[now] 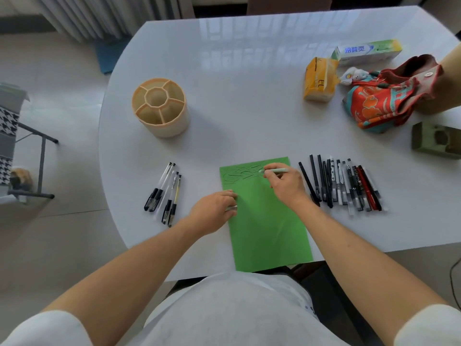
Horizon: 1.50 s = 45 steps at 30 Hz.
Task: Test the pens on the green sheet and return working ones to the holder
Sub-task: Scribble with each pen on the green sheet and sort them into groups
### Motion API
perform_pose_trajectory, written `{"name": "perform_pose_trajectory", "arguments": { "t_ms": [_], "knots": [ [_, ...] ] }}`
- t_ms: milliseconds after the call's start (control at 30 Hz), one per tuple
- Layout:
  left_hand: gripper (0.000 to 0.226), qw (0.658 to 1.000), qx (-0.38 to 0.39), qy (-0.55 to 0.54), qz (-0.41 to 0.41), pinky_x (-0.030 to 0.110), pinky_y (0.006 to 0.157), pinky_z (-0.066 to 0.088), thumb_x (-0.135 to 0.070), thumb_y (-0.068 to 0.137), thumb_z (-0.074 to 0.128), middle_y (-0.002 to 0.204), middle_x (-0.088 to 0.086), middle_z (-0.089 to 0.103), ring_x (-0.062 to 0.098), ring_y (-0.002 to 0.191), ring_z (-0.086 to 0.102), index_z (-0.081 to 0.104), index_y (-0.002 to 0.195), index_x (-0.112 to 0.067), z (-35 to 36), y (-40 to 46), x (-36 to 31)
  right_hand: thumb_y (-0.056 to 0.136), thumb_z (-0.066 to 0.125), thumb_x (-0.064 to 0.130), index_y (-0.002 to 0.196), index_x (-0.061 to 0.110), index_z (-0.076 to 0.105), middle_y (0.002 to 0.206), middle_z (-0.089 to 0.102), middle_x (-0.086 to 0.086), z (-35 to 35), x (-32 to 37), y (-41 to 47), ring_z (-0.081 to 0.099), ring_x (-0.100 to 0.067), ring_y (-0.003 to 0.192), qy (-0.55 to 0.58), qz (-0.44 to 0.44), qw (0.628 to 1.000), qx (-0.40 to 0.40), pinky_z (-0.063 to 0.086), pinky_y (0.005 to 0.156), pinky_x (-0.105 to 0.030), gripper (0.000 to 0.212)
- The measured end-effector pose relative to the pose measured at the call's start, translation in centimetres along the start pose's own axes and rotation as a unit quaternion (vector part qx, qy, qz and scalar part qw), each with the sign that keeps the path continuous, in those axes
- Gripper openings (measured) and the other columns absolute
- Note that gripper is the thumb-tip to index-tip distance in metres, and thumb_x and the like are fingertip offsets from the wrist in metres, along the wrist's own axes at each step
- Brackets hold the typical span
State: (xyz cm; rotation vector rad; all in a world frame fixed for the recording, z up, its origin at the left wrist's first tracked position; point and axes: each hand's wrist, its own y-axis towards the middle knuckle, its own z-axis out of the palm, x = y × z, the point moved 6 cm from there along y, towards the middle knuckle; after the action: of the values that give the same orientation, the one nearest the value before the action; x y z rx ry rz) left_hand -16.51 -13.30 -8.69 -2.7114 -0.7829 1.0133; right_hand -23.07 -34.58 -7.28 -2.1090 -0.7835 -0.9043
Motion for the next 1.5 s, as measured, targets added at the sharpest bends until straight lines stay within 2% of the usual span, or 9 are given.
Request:
{"name": "perform_pose_trajectory", "arguments": {
  "t_ms": [233, 433, 600, 733, 933, 1100, 1300, 1400, 1500],
  "knots": [
    [0.022, 1.0, -0.009, 0.002, -0.006, 0.034, 0.104, 0.048, -0.034, 0.097, 0.057, 0.137, -0.006, 0.061, 0.008, 0.131, 0.051, 0.072, 0.101, -0.018, -0.4, 0.2, -0.2, 0.096, 0.059, 0.028, 0.079, 0.034, 0.067, 0.082, 0.074, 0.008, 0.4, 0.0, 0.4, 0.071, -0.012, 0.08, -0.071, -0.004, 0.997, 0.042, 0.061, 0.073, -0.037, 0.02],
    [0.026, 0.999, -0.003, -0.021, -0.032, 0.036, 0.095, 0.054, -0.038, 0.098, 0.056, 0.128, -0.006, 0.066, 0.011, 0.11, 0.063, 0.072, 0.105, -0.018, -0.6, 0.4, -0.3, 0.095, 0.062, 0.012, 0.094, 0.013, 0.065, 0.084, 0.076, -0.009, -1.3, -0.9, -0.6, 0.068, -0.018, 0.066, 0.129, 0.045, 0.99, -0.034, 0.057, 0.064, -0.037, 0.004],
    [0.03, 0.996, -0.033, -0.067, -0.055, 0.023, 0.088, 0.047, -0.041, 0.097, 0.057, 0.119, -0.006, 0.07, 0.011, 0.102, 0.064, 0.07, 0.114, -0.02, -1.2, 0.5, -0.5, 0.094, 0.063, 0.002, 0.097, -0.004, 0.062, 0.083, 0.074, -0.017, -0.4, -0.9, -3.7, 0.07, -0.022, 0.072, 0.239, 0.059, 0.969, 0.023, 0.057, 0.063, -0.032, 0.006],
    [0.025, 0.995, -0.033, -0.079, -0.045, 0.027, 0.084, 0.051, -0.041, 0.095, 0.06, 0.105, -0.01, 0.07, 0.007, 0.09, 0.061, 0.07, 0.109, -0.023, -1.5, 0.6, -1.4, 0.093, 0.064, -0.002, 0.093, -0.002, 0.064, 0.081, 0.073, -0.017, 1.1, -0.6, -6.0, 0.071, -0.023, 0.072, 0.281, 0.054, 0.956, 0.069, 0.058, 0.062, -0.029, 0.001],
    [0.018, 0.995, -0.016, -0.091, -0.044, 0.026, 0.061, 0.046, -0.039, 0.095, 0.063, 0.079, -0.011, 0.066, 0.01, 0.069, 0.06, 0.07, 0.101, -0.024, -1.7, 0.6, -2.3, 0.094, 0.065, -0.001, 0.096, -0.004, 0.065, 0.079, 0.075, -0.017, 2.1, -0.3, -7.2, 0.068, -0.024, 0.068, 0.281, 0.064, 0.955, 0.065, 0.058, 0.064, -0.031, 0.004],
    [0.016, 0.996, -0.001, -0.08, -0.029, 0.03, 0.058, 0.046, -0.032, 0.095, 0.064, 0.068, -0.008, 0.061, 0.014, 0.062, 0.058, 0.069, 0.095, -0.017, -1.9, 0.8, -3.1, 0.095, 0.068, 0.007, 0.097, 0.003, 0.069, 0.08, 0.076, -0.012, 2.5, -0.8, -7.8, 0.073, -0.019, 0.072, 0.266, 0.077, 0.959, 0.062, 0.062, 0.068, -0.031, 0.005],
    [0.015, 0.998, 0.01, -0.066, -0.02, 0.033, 0.059, 0.048, -0.027, 0.096, 0.063, 0.067, -0.004, 0.063, 0.017, 0.063, 0.06, 0.067, 0.089, -0.014, -1.6, 1.6, -4.6, 0.099, 0.065, 0.019, 0.097, 0.011, 0.069, 0.077, 0.075, -0.007, 2.7, -2.1, -8.3, 0.069, -0.02, 0.063, 0.234, 0.095, 0.968, 0.006, 0.062, 0.065, -0.037, 0.009],
    [0.016, 0.996, 0.01, -0.09, -0.015, 0.032, 0.06, 0.052, -0.03, 0.095, 0.064, 0.068, -0.006, 0.066, 0.011, 0.062, 0.063, 0.067, 0.087, -0.017, -1.3, 2.0, -5.2, 0.1, 0.063, 0.022, 0.1, 0.012, 0.066, 0.079, 0.075, -0.003, 2.3, -2.3, -7.6, 0.066, -0.016, 0.061, 0.24, 0.109, 0.964, 0.026, 0.061, 0.063, -0.036, 0.011],
    [0.027, 0.996, -0.003, -0.086, -0.013, 0.03, 0.077, 0.055, -0.039, 0.092, 0.067, 0.097, -0.008, 0.073, 0.009, 0.084, 0.066, 0.068, 0.112, -0.022, -1.2, 2.6, -5.6, 0.102, 0.058, 0.021, 0.103, 0.009, 0.062, 0.09, 0.071, -0.008, 0.0, -2.9, -5.9, 0.065, -0.016, 0.064, 0.234, 0.139, 0.962, 0.017, 0.063, 0.067, -0.039, 0.013]
  ]
}}
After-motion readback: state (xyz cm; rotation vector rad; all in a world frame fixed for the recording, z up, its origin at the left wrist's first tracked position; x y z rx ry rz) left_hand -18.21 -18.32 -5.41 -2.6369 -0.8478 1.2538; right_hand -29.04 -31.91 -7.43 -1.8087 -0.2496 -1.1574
